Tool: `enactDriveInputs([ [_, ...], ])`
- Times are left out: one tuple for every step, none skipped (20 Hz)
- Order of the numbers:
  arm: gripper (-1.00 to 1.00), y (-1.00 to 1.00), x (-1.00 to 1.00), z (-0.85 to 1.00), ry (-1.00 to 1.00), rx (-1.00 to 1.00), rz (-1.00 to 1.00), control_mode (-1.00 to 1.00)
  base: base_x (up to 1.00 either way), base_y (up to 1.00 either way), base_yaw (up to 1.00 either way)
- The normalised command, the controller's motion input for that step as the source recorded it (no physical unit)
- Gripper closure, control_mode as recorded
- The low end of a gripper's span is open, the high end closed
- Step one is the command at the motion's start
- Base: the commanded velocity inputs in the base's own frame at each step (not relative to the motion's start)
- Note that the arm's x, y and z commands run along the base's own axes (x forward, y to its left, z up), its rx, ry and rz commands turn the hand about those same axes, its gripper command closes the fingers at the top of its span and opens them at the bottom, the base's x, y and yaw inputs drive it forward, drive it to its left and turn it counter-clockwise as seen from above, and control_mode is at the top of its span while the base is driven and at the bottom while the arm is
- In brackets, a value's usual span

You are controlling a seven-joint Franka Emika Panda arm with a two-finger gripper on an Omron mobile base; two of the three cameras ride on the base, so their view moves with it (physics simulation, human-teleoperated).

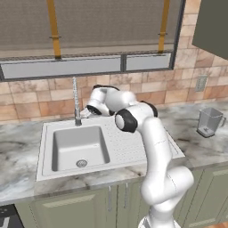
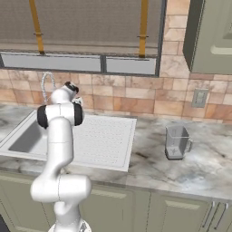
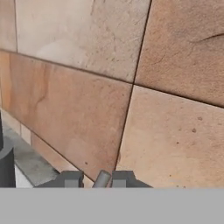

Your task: Turn on the sink faucet and place the jug under the water for a few seconds to fill it up.

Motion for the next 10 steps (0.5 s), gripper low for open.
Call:
enactDriveInputs([
  [1.0, -0.51, 0.39, -0.26, 0.02, 0.03, -0.25, -1.0, 0.0, 0.0, 0.0],
  [1.0, -0.5, 0.36, -0.29, 0.03, 0.03, -0.24, -1.0, 0.0, 0.0, 0.0],
  [1.0, -0.52, 0.37, -0.32, 0.03, 0.03, -0.24, -1.0, 0.0, 0.0, 0.0],
  [1.0, -0.54, 0.34, -0.34, 0.03, 0.02, -0.23, -1.0, 0.0, 0.0, 0.0],
  [1.0, -0.6, 0.32, -0.38, 0.04, 0.03, -0.21, -1.0, 0.0, 0.0, 0.0],
  [1.0, -0.64, 0.3, -0.4, 0.05, 0.04, -0.2, -1.0, 0.0, 0.0, 0.0],
  [1.0, -0.66, 0.31, -0.38, 0.05, 0.04, -0.19, -1.0, 0.0, 0.0, 0.0],
  [1.0, -0.66, 0.34, -0.39, 0.04, 0.03, -0.19, -1.0, 0.0, 0.0, 0.0],
  [1.0, -0.66, 0.36, -0.37, 0.05, 0.04, -0.19, -1.0, 0.0, 0.0, 0.0],
  [1.0, -0.66, 0.41, -0.34, 0.05, 0.03, -0.19, -1.0, 0.0, 0.0, 0.0],
])
